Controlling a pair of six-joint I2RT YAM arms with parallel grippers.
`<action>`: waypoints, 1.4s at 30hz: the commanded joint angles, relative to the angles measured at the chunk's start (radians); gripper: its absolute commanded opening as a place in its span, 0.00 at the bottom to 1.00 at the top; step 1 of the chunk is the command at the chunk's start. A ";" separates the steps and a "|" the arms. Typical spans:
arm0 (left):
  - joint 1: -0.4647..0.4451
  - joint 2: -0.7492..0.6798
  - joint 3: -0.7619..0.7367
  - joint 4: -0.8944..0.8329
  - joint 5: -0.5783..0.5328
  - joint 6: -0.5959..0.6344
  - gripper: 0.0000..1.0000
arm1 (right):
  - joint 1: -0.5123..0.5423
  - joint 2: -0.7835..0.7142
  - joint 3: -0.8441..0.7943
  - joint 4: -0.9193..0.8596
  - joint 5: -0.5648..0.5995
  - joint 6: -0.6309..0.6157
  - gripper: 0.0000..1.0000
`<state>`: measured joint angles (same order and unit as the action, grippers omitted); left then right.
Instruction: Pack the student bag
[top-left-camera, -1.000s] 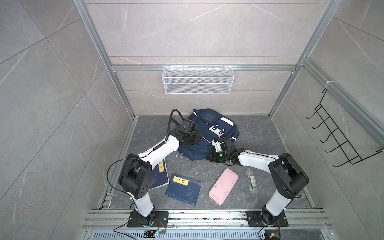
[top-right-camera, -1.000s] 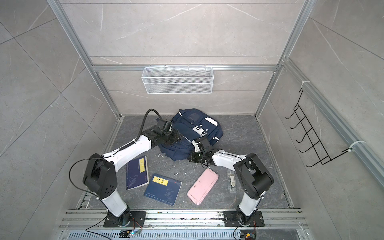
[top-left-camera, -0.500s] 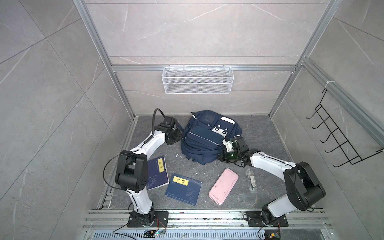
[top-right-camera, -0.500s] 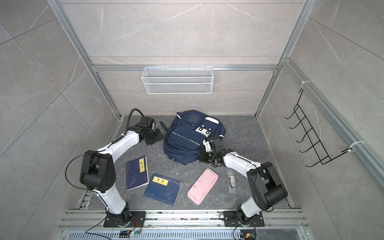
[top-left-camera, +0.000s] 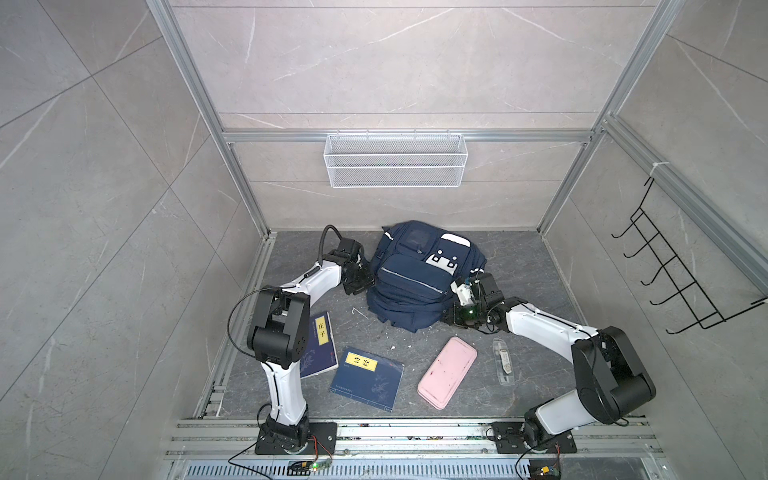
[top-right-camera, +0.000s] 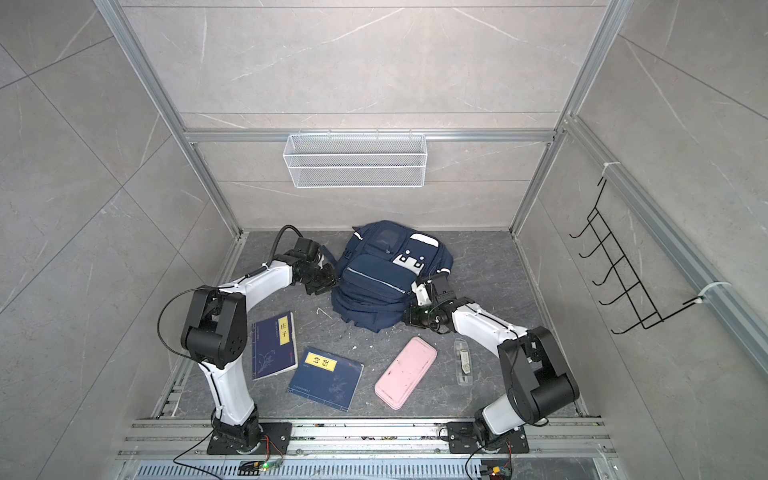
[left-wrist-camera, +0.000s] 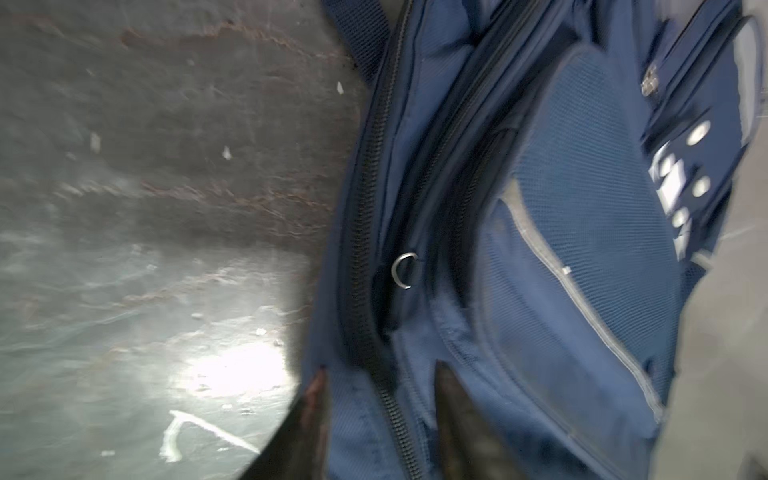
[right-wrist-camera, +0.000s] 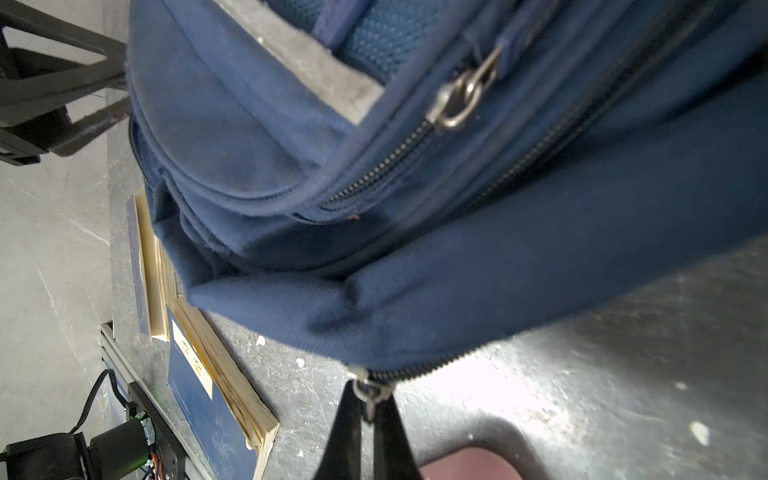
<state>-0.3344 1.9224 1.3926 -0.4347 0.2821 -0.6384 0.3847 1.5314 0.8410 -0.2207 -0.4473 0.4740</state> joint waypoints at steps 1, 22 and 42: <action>-0.018 0.001 -0.039 0.068 0.055 -0.035 0.32 | 0.015 0.022 -0.016 -0.028 -0.055 -0.023 0.00; -0.051 -0.047 -0.129 0.206 0.072 -0.165 0.00 | 0.250 0.253 0.258 0.034 -0.034 0.078 0.00; 0.060 -0.332 -0.483 0.389 -0.002 -0.303 0.00 | 0.145 0.367 0.511 -0.119 0.059 -0.008 0.00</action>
<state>-0.2676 1.6573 0.9623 -0.0719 0.2764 -0.8749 0.5907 1.8874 1.2861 -0.3534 -0.4351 0.5144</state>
